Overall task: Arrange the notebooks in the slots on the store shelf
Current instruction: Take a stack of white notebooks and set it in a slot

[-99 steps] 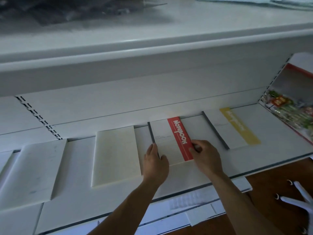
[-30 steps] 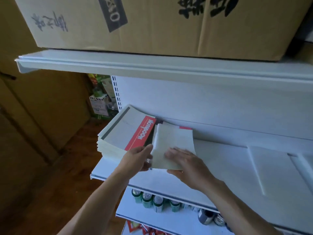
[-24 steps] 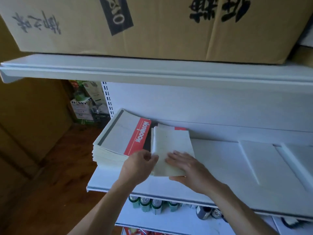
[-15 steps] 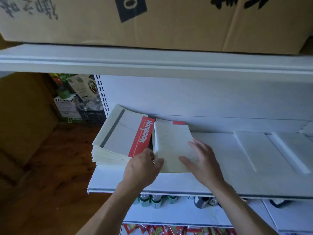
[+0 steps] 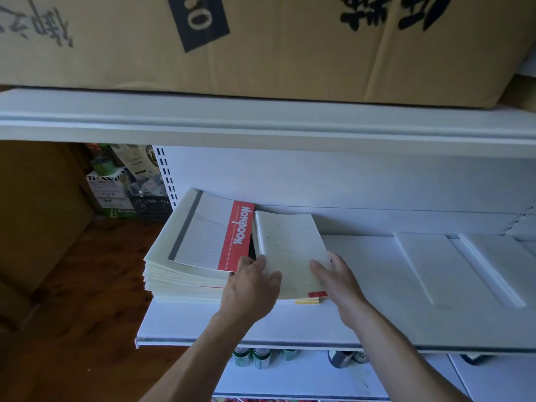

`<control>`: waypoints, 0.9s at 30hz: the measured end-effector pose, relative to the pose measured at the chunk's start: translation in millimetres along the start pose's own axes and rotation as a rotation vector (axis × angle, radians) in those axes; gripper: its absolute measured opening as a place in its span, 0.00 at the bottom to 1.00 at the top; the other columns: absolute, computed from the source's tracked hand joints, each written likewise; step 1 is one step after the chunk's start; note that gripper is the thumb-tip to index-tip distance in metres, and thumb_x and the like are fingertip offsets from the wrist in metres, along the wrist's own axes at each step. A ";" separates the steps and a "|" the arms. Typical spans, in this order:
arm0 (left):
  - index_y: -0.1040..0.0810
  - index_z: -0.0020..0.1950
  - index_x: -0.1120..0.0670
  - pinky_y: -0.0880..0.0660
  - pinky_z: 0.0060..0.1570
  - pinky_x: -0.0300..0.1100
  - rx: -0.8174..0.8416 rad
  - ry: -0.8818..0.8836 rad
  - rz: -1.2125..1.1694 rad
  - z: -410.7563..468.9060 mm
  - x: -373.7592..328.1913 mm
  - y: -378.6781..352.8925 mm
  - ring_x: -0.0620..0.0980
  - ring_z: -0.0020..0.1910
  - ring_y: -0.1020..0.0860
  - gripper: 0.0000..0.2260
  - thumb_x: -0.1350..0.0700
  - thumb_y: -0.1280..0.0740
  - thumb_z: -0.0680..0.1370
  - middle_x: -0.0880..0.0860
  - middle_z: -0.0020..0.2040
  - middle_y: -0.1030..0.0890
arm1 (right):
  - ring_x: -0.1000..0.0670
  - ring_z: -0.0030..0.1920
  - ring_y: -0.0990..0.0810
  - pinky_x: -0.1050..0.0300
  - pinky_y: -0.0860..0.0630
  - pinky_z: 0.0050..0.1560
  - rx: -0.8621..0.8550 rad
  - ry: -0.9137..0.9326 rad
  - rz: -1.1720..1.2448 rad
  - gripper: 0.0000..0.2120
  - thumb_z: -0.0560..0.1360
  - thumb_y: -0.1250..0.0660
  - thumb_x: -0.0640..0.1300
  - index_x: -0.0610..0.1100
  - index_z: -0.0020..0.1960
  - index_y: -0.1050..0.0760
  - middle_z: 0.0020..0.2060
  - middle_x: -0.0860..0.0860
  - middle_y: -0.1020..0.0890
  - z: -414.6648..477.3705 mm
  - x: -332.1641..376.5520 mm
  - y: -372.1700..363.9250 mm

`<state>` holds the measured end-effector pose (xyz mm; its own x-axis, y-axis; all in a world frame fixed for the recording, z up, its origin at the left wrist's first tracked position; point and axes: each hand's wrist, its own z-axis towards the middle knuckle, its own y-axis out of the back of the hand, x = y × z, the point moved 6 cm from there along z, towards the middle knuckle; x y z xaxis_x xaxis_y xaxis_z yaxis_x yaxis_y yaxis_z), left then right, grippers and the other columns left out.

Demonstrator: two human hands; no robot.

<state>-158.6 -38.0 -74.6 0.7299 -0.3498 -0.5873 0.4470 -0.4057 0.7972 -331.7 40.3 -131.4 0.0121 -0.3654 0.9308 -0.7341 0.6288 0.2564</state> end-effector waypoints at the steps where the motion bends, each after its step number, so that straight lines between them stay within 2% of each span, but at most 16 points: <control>1: 0.30 0.64 0.53 0.25 0.57 0.50 -0.002 0.008 -0.010 0.3 -2.2 -0.3 0.56 0.53 0.26 0.15 0.47 0.42 0.81 0.53 0.59 0.30 | 0.50 0.48 0.18 0.54 0.22 0.38 0.015 0.001 0.029 0.15 0.75 0.35 0.50 0.53 0.61 0.29 0.51 0.53 0.19 -0.1 -0.9 -0.6; 2: 0.30 0.66 0.53 0.25 0.57 0.49 -0.016 0.008 -0.017 -0.3 -6.0 0.6 0.54 0.53 0.27 0.16 0.47 0.42 0.81 0.53 0.60 0.30 | 0.50 0.49 0.19 0.56 0.24 0.38 0.024 0.007 0.050 0.15 0.76 0.36 0.50 0.52 0.62 0.29 0.51 0.53 0.19 -0.3 -1.5 -0.9; 4: 0.30 0.63 0.53 0.23 0.52 0.47 -0.041 0.005 -0.091 -1.9 -14.1 2.1 0.52 0.48 0.26 0.13 0.49 0.40 0.81 0.51 0.58 0.28 | 0.50 0.49 0.20 0.57 0.27 0.39 0.031 0.021 0.087 0.15 0.77 0.36 0.49 0.52 0.63 0.30 0.52 0.52 0.20 0.4 -2.3 -0.9; 5: 0.30 0.60 0.52 0.21 0.48 0.46 -0.048 0.020 -0.203 -1.4 -16.7 2.2 0.50 0.46 0.24 0.10 0.51 0.39 0.81 0.49 0.54 0.25 | 0.50 0.50 0.20 0.58 0.27 0.39 0.037 0.024 0.101 0.16 0.77 0.36 0.49 0.52 0.63 0.31 0.53 0.52 0.20 0.9 -2.7 -0.8; 7: 0.29 0.59 0.54 0.20 0.44 0.44 0.028 0.137 -0.582 1.0 -19.3 -2.6 0.49 0.44 0.21 0.09 0.53 0.37 0.80 0.50 0.49 0.22 | 0.51 0.50 0.21 0.58 0.27 0.38 0.047 0.031 0.106 0.16 0.78 0.36 0.49 0.51 0.64 0.32 0.53 0.52 0.21 0.6 -1.5 -0.3; 8: 0.28 0.59 0.56 0.19 0.46 0.44 0.096 0.222 -0.780 2.5 -21.2 -8.4 0.50 0.46 0.20 0.10 0.54 0.36 0.80 0.52 0.49 0.21 | 0.52 0.50 0.21 0.58 0.26 0.38 0.052 0.032 0.111 0.15 0.78 0.36 0.49 0.51 0.64 0.32 0.53 0.53 0.21 1.0 -1.7 0.1; 10: 0.27 0.57 0.57 0.19 0.51 0.46 0.189 0.327 -0.972 6.5 -26.7 -17.9 0.53 0.48 0.19 0.08 0.55 0.36 0.81 0.57 0.50 0.20 | 0.52 0.50 0.21 0.58 0.26 0.38 0.067 0.031 0.126 0.15 0.78 0.35 0.49 0.52 0.63 0.32 0.52 0.53 0.21 0.7 -0.6 1.4; 13: 0.26 0.56 0.55 0.19 0.48 0.49 0.145 0.333 -1.095 9.2 -28.6 -24.5 0.56 0.48 0.19 0.05 0.59 0.38 0.80 0.58 0.51 0.20 | 0.51 0.51 0.19 0.56 0.23 0.42 0.095 0.042 0.142 0.14 0.77 0.35 0.49 0.51 0.63 0.29 0.54 0.52 0.19 1.1 2.3 6.5; 15: 0.25 0.55 0.53 0.19 0.45 0.47 0.096 0.249 -1.092 7.2 -27.1 -25.2 0.56 0.50 0.20 0.07 0.62 0.38 0.79 0.57 0.52 0.20 | 0.50 0.50 0.17 0.54 0.21 0.45 0.122 0.066 0.165 0.14 0.76 0.33 0.49 0.49 0.61 0.26 0.52 0.51 0.17 -2.3 6.3 12.4; 18: 0.22 0.54 0.49 0.20 0.45 0.45 0.068 0.102 -1.130 -1.9 -31.5 -21.1 0.56 0.51 0.20 0.09 0.63 0.36 0.79 0.56 0.51 0.18 | 0.49 0.52 0.16 0.51 0.21 0.53 0.117 0.089 0.284 0.18 0.73 0.29 0.48 0.46 0.61 0.24 0.52 0.51 0.15 -13.4 10.6 26.9; 20: 0.22 0.54 0.50 0.20 0.41 0.43 0.093 0.035 -1.189 -8.0 -38.2 -21.4 0.55 0.49 0.19 0.09 0.63 0.35 0.79 0.56 0.50 0.17 | 0.45 0.53 0.17 0.47 0.22 0.56 0.102 0.061 0.389 0.14 0.75 0.30 0.44 0.43 0.60 0.23 0.52 0.47 0.15 -24.2 9.6 38.4; 22: 0.22 0.57 0.55 0.20 0.38 0.44 0.153 -0.006 -1.257 -13.2 -46.3 -26.0 0.55 0.45 0.18 0.10 0.65 0.35 0.78 0.57 0.49 0.17 | 0.43 0.53 0.17 0.44 0.23 0.59 0.047 0.034 0.432 0.12 0.75 0.31 0.41 0.40 0.58 0.22 0.51 0.44 0.15 -35.2 6.0 52.8; 24: 0.23 0.59 0.55 0.20 0.40 0.49 0.227 -0.030 -1.269 -16.6 -53.5 -39.1 0.56 0.46 0.19 0.12 0.66 0.35 0.78 0.59 0.50 0.18 | 0.41 0.54 0.18 0.41 0.24 0.60 -0.025 0.043 0.404 0.12 0.75 0.31 0.40 0.40 0.57 0.22 0.51 0.44 0.15 -47.5 2.2 70.7; 27: 0.25 0.59 0.51 0.19 0.44 0.46 0.320 -0.042 -1.226 -20.4 -67.5 -65.3 0.54 0.48 0.19 0.14 0.66 0.35 0.78 0.55 0.51 0.18 | 0.42 0.53 0.17 0.41 0.23 0.58 -0.111 0.028 0.379 0.11 0.76 0.32 0.41 0.43 0.59 0.24 0.52 0.45 0.16 -64.6 -7.2 100.8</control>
<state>-226.5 29.3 -84.2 -0.0923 0.3746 -0.9226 0.6673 -0.6644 -0.3366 -362.0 150.7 -95.4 -0.2261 -0.0751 0.9712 -0.6120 0.7866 -0.0817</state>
